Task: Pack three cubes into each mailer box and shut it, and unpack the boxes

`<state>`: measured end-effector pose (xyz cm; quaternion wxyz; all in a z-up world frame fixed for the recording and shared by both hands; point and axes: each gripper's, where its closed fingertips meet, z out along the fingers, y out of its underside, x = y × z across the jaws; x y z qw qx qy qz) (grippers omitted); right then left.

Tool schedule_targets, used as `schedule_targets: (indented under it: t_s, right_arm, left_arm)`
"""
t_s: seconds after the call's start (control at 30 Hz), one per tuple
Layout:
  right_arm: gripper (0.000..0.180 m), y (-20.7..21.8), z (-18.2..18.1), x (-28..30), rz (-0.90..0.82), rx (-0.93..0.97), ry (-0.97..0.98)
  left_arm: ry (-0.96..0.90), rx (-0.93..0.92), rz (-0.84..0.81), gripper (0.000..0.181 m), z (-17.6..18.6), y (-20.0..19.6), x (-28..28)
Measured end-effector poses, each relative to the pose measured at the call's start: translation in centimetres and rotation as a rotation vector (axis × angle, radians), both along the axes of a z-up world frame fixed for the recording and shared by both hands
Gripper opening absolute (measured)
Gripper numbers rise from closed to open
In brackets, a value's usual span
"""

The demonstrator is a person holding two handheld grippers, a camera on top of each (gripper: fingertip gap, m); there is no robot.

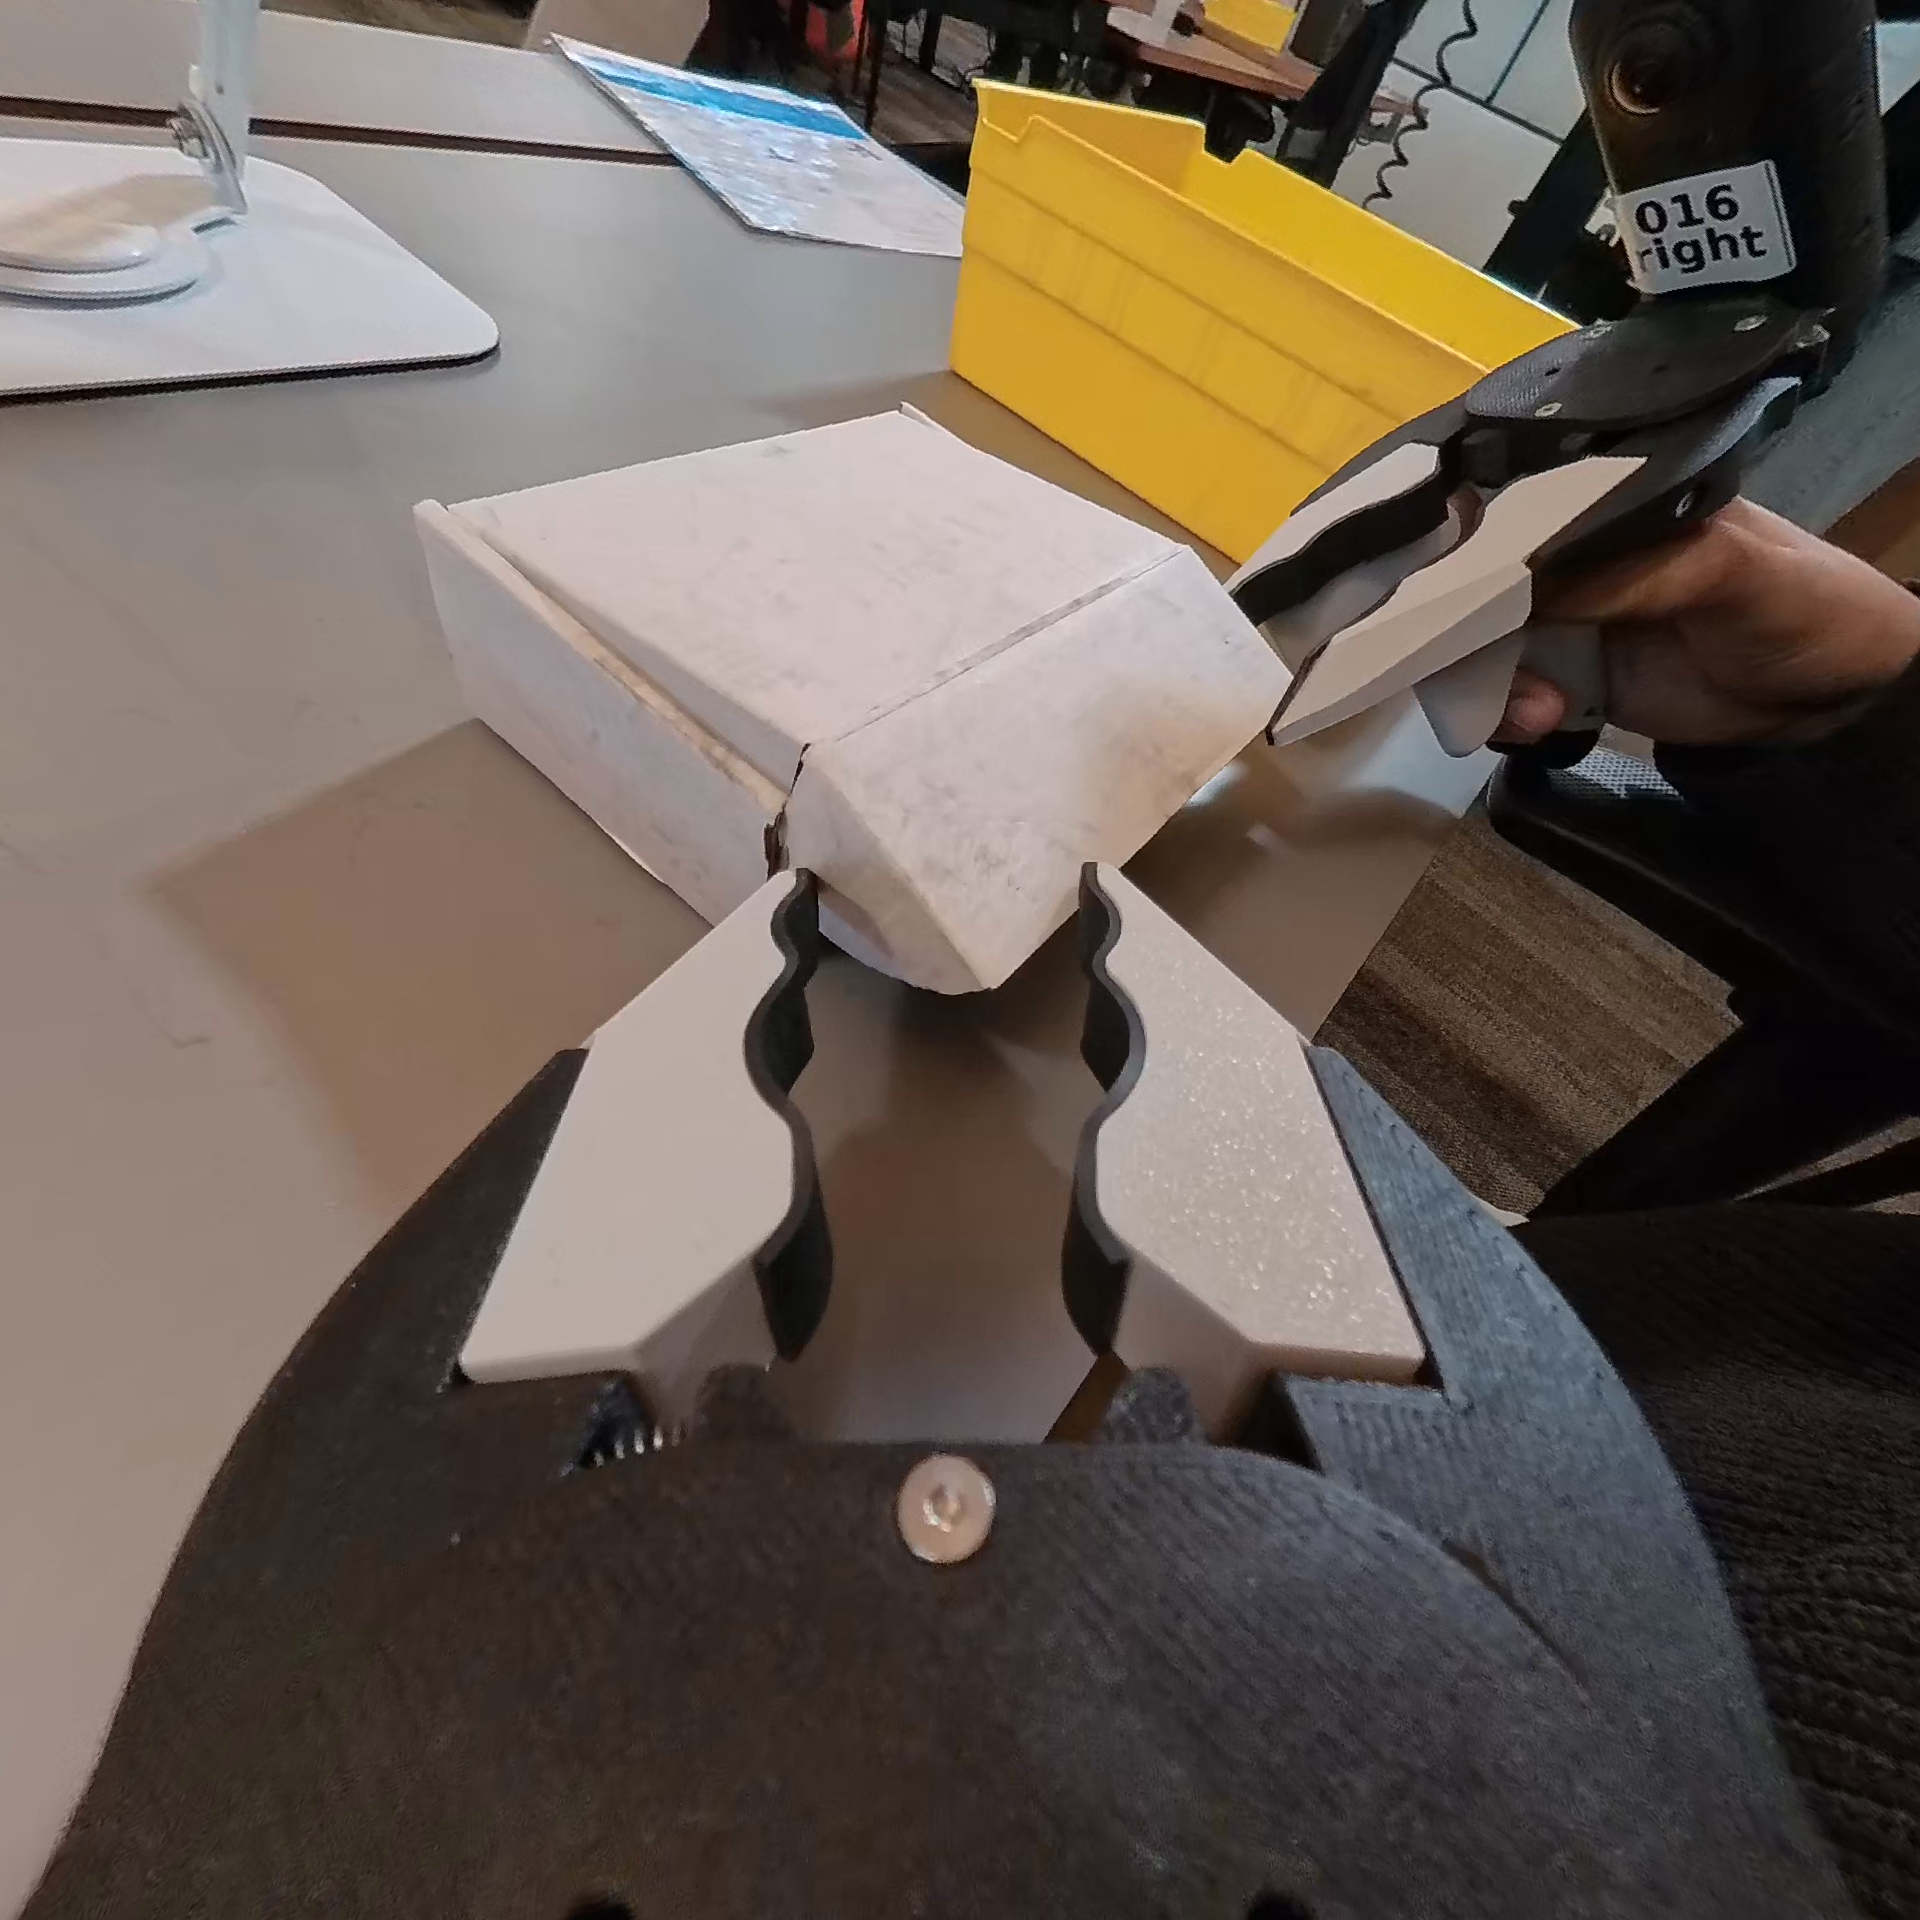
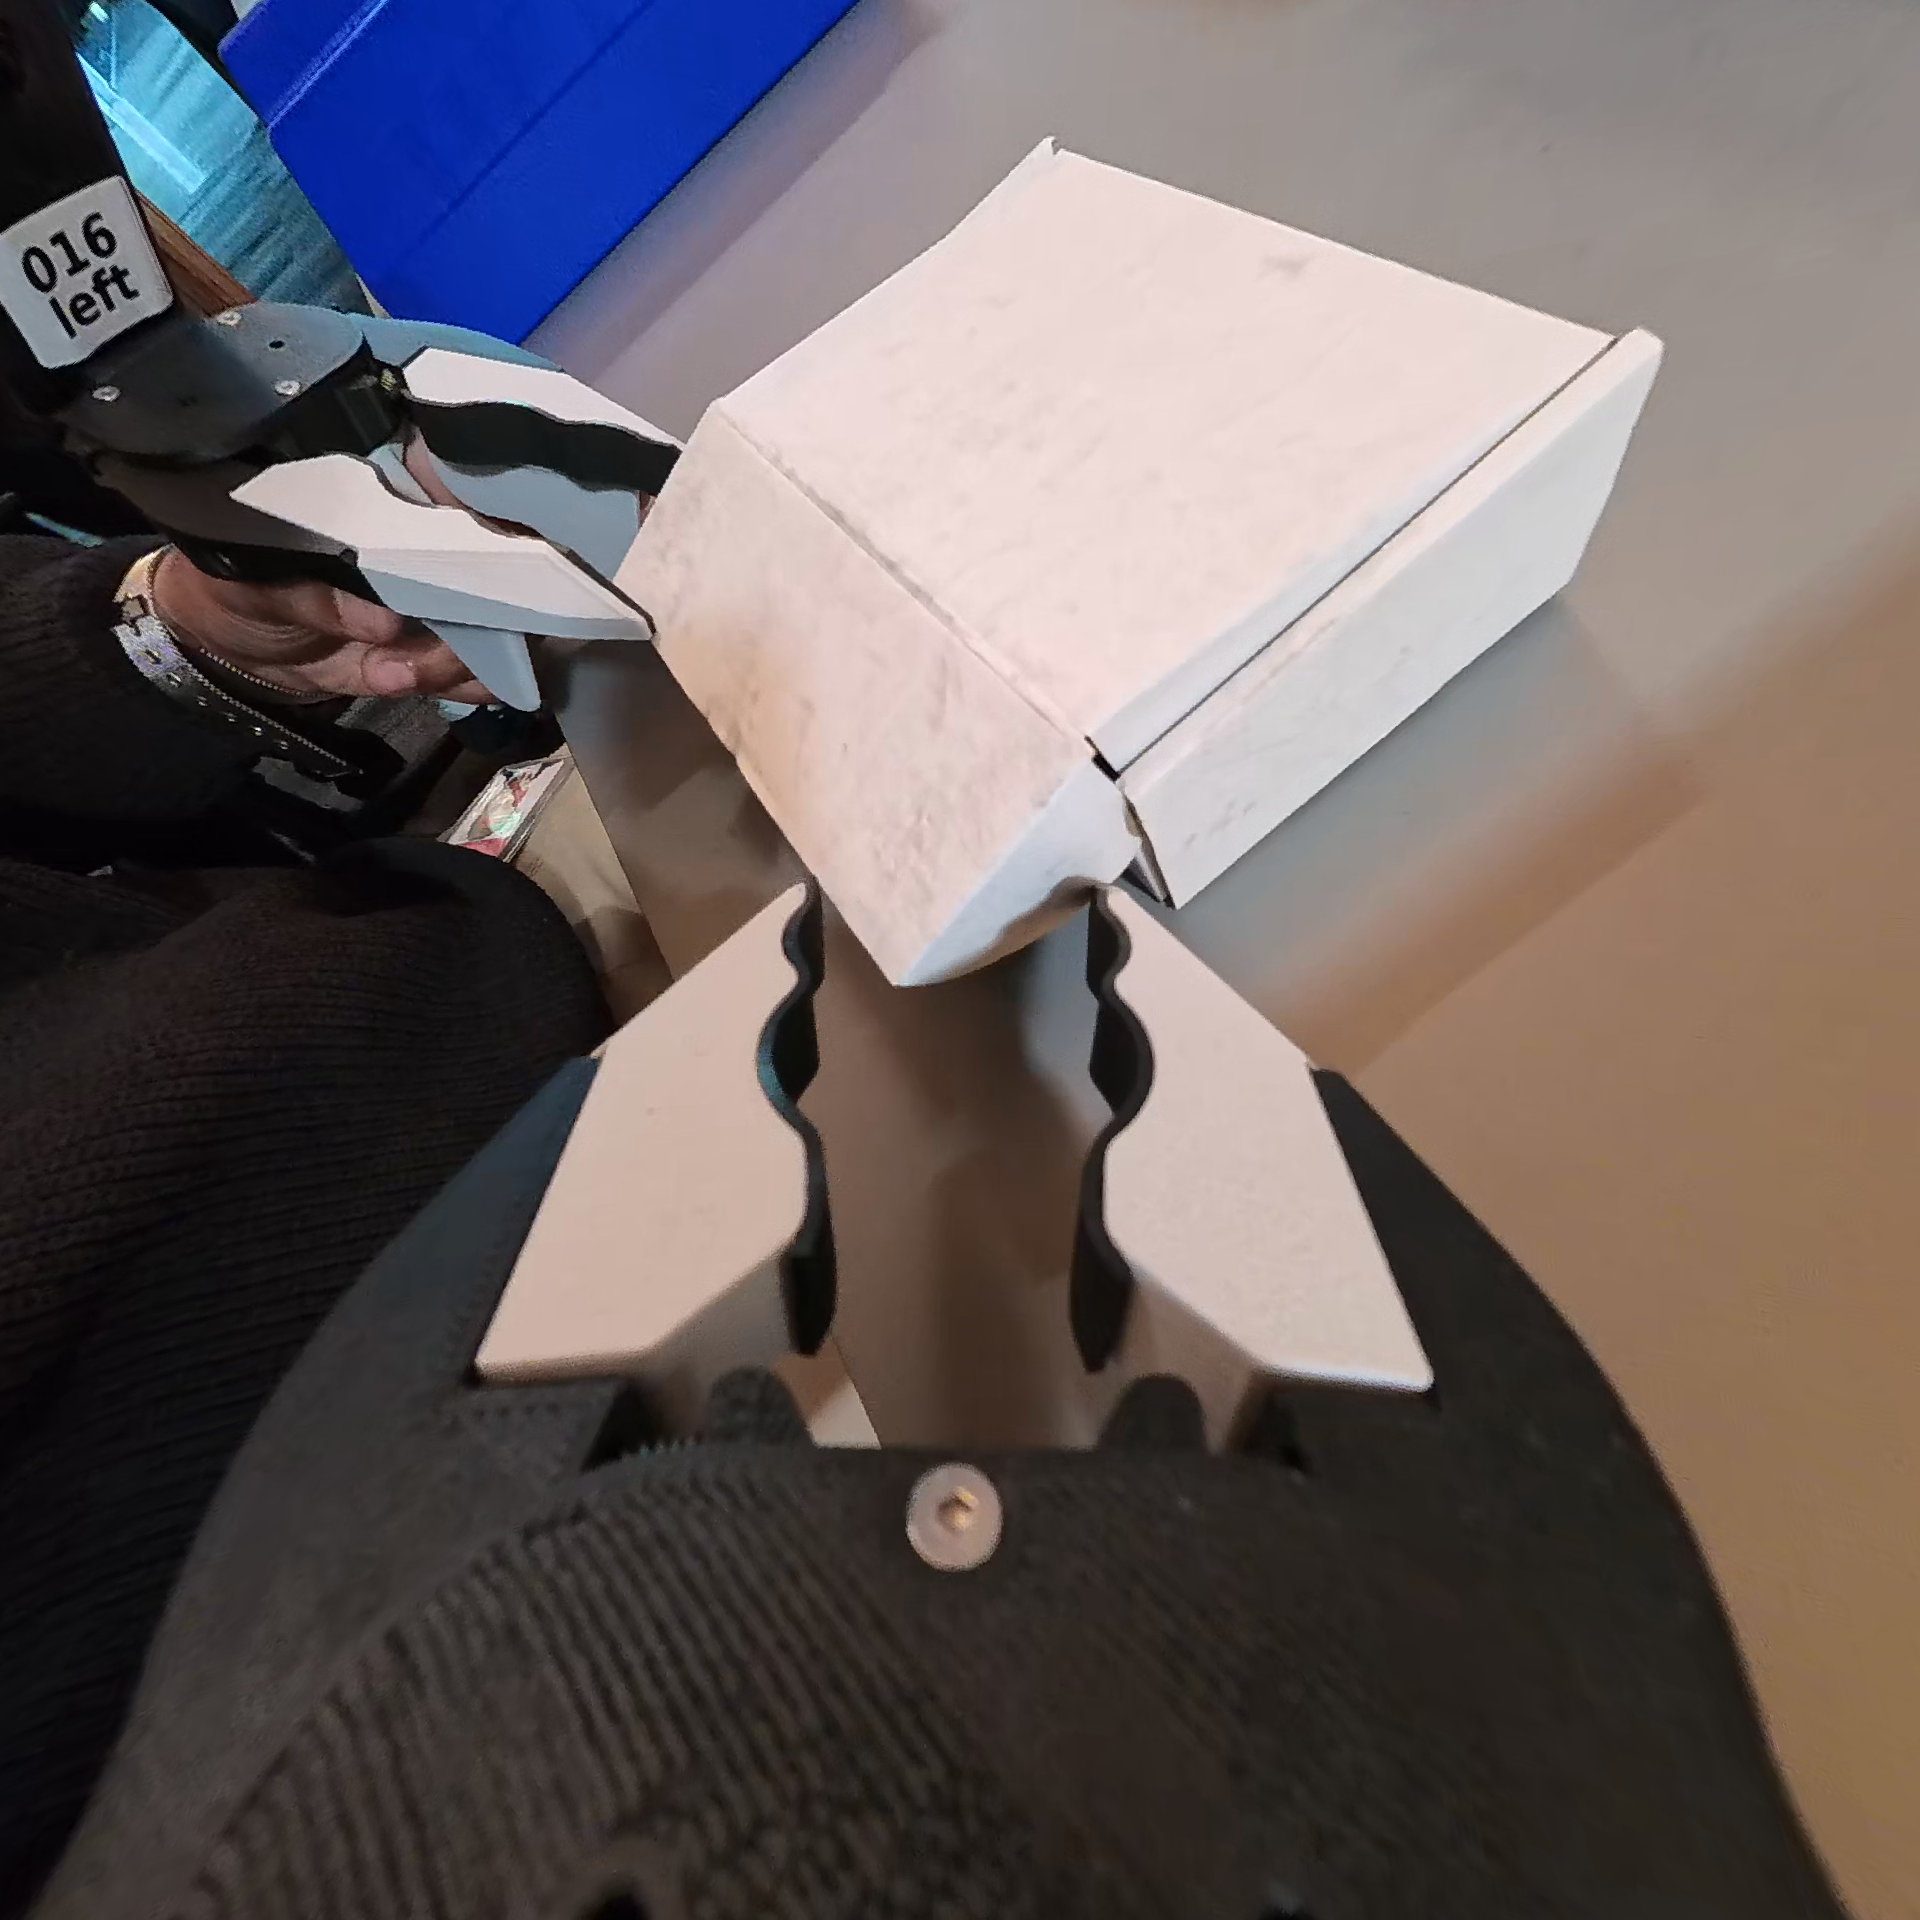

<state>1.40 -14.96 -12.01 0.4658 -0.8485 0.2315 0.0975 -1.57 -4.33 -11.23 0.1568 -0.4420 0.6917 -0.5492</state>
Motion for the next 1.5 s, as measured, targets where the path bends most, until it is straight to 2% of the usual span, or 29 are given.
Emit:
schedule_targets:
  t_s: [1.0,1.5]
  right_arm:
    - [0.051,0.2,-0.2,0.2,-0.013,-0.015,0.009]
    - [0.048,0.3,-1.3,0.2,-0.015,-0.096,-0.018]
  left_arm:
    - [0.022,0.000,0.035,0.044,-0.3,0.3,0.3]
    - [0.038,0.042,0.053,0.042,-1.1,0.5,0.7]
